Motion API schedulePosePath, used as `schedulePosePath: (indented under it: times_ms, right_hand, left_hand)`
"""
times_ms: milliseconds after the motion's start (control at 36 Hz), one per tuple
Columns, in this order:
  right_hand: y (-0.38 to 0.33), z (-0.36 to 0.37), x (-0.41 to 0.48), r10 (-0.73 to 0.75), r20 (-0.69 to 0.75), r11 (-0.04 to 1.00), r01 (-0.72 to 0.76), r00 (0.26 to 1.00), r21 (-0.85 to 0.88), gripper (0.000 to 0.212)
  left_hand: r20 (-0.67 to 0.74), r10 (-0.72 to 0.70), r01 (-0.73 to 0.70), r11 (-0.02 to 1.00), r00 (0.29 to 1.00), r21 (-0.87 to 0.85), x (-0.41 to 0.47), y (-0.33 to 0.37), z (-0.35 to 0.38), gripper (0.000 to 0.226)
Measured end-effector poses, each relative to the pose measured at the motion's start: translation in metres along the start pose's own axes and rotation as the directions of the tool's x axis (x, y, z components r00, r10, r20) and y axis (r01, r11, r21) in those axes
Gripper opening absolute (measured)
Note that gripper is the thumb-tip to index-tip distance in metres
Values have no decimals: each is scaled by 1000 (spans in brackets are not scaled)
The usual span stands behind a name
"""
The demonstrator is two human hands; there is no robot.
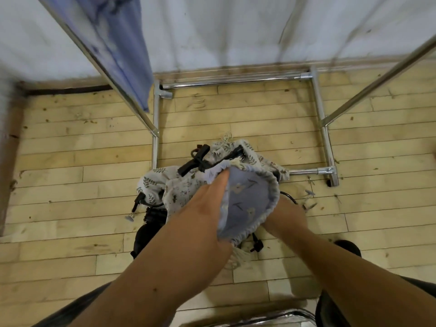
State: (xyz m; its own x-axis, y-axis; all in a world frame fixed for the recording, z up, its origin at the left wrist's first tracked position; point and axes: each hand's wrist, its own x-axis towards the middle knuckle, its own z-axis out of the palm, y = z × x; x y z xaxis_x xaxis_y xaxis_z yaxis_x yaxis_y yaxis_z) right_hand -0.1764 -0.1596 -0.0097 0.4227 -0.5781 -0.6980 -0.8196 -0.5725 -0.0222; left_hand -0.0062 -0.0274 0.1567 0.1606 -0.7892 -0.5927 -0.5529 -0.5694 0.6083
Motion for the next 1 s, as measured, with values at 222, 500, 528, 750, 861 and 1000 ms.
schedulePosePath:
  times_ms: [222,500,528,750,861,1000]
  right_hand:
    - [35,-35,-38,148,-197,972,-105,969,212,25]
    - [76,-77,-130,263,-323,919,-134,909,372,38]
    - [77,-80,-140,270,-326,910,-130,906,394,35]
    - [93,-89,-216,186,-382,878,22,905,478,26]
    - [102,-91,-246,122,-413,909,65,902,411,29]
    - [117,-94,-268,31,-392,930,117,919,349,39]
  left_hand:
    - [-31,39,-39,999,999,4,-1,-6,4,97]
    - [-31,-25,27,998,999,63,-9,-6,-7,105]
    - [-39,-29,31,998,999,57,-12,-7,-8,107]
    - [-136,-74,75,997,988,0,-50,-2,-22,113]
    - [-206,-102,88,993,973,-78,-73,4,-23,109]
    - [-297,-111,82,991,949,-109,-100,3,-14,110]
